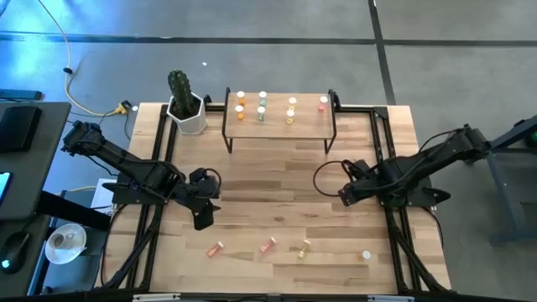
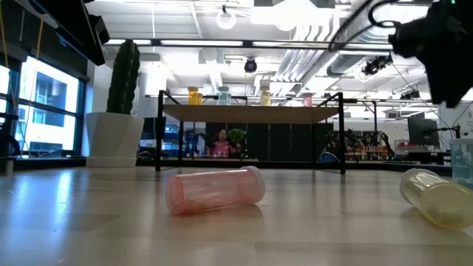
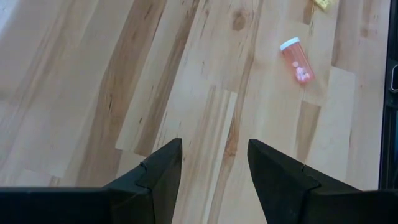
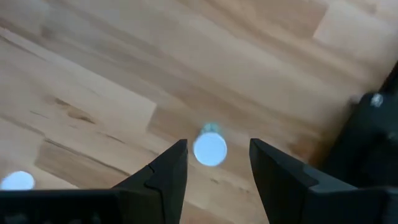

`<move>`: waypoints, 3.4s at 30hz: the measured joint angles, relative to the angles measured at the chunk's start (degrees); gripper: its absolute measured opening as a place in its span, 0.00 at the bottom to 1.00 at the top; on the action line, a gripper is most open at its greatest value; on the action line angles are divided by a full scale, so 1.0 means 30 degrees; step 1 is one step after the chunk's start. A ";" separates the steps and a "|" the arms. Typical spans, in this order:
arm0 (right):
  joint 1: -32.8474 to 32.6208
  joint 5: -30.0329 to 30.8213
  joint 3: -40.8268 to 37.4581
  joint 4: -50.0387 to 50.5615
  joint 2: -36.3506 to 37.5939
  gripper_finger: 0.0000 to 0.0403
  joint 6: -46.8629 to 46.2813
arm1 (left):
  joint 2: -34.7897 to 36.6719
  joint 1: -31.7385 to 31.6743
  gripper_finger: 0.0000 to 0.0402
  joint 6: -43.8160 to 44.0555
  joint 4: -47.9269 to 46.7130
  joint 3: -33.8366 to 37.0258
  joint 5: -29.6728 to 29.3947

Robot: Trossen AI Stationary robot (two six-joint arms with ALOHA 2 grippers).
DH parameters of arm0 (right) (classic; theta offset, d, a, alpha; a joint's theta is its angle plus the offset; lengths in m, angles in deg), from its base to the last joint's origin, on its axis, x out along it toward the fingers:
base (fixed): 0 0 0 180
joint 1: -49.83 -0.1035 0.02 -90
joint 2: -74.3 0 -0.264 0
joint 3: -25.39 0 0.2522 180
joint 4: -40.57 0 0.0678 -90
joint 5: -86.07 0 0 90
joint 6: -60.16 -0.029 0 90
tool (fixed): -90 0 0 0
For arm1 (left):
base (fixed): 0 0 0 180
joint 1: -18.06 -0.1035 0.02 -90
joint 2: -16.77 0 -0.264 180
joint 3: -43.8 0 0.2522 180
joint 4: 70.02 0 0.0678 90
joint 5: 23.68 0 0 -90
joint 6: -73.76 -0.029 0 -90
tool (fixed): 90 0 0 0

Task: Pick and place medicine bottles onto shelf by color
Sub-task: Put the blue pill bottle on the shelf

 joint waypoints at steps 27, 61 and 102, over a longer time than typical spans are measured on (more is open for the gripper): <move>-0.0160 -0.1239 -0.2904 -0.3578 -0.0447 0.40 -0.0247 | 0.0000 0.0000 0.43 -0.0506 0.0015 0.0000 -0.0499; -0.0153 -0.1939 -0.2904 -0.4349 -0.1581 0.30 0.0045 | -0.0007 0.0000 0.43 -0.0499 0.0066 0.0000 -0.0499; 0.7404 -0.0787 0.6909 -0.8676 -0.1552 0.24 1.4032 | 0.0000 -0.5074 0.43 -0.7391 0.0060 0.0000 -0.5941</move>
